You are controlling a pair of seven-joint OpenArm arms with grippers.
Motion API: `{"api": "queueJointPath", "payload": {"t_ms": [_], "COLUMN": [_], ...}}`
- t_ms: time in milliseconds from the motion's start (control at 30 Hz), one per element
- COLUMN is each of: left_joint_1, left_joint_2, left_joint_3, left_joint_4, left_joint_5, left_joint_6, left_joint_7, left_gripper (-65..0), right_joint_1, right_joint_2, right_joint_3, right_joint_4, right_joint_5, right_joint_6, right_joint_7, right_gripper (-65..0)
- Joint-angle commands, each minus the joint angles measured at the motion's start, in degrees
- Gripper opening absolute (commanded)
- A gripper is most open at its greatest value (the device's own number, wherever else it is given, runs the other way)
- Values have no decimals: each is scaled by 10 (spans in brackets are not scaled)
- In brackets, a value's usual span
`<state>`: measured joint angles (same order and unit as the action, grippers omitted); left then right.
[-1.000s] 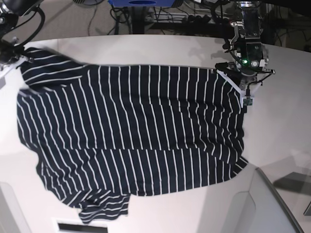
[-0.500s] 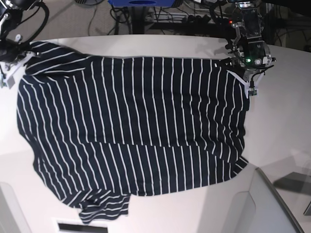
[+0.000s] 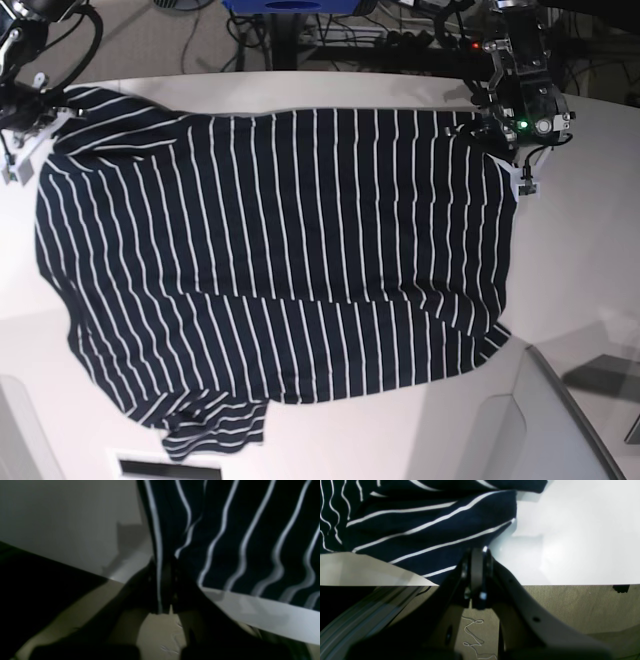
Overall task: Layout the t-shirt on the table in an organized manner, then fold the t-shirt properly
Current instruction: 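Release the shirt with the left gripper and reposition it along the edge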
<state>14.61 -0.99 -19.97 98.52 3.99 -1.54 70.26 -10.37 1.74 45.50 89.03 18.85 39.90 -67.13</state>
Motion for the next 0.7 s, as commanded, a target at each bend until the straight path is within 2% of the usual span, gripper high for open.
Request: {"api": "queueJointPath", "payload": {"t_ms": [0, 100, 200, 433, 567, 667], "left_joint_1": [-2, -1, 14, 54, 99, 144], "left_joint_2": [-5, -6, -8, -35, -59, -83], "left_joint_3": [-6, -49, -79, -117, -159, -193], "left_joint_4": [10, 10, 10, 15, 39, 61], "left_joint_5": [-20, -90, -125, -167, -263, -352], "left_joint_6": [2, 2, 2, 2, 1, -12], "left_joint_7": [8, 27, 28, 26, 21, -29], "left_gripper": [-638, -497, -416, -341, -309, -309], "right_joint_1": [3, 3, 2, 2, 2, 2], "right_joint_2": [8, 8, 9, 9, 9, 10], "right_joint_3": [2, 3, 3, 2, 1, 1], "right_joint_4": [10, 10, 10, 10, 9, 9], "right_joint_5": [4, 4, 4, 4, 4, 4], "right_joint_6": [1, 1, 1, 1, 1, 1], "right_joint_7": [4, 4, 5, 7, 8, 9], "right_gripper": [-645, -645, -645, -645, -645, -645]}}
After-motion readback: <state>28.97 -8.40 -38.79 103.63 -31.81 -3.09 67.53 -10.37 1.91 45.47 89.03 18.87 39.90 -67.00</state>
